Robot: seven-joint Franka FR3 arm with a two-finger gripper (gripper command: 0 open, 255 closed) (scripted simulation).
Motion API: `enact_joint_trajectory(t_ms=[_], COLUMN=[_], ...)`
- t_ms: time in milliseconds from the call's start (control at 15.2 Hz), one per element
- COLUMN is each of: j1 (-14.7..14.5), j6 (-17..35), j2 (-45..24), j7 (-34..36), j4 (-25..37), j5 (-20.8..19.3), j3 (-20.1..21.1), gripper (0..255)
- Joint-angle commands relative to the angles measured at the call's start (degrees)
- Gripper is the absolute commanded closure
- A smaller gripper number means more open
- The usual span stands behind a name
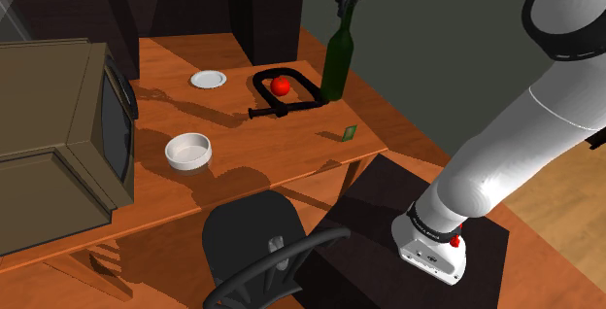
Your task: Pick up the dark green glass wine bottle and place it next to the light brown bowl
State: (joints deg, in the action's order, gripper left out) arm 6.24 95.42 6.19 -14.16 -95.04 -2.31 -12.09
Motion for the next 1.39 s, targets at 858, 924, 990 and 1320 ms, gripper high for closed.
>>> enact_joint_trajectory(t_ms=[858,924,990,1320], j1=[-0.4,-1.0,-1.7,-4.6], j6=[-11.2,-10.3,-9.3,-5.0], j2=[-4.7,-4.4,-4.2,-4.4], j7=[0.4,1.7,3.0,9.2], j4=[15.8,14.6,13.4,9.0], j5=[0.9,0.7,0.6,0.0], j3=[0.3,1.0,1.6,4.8], gripper=[255,255,255,255])
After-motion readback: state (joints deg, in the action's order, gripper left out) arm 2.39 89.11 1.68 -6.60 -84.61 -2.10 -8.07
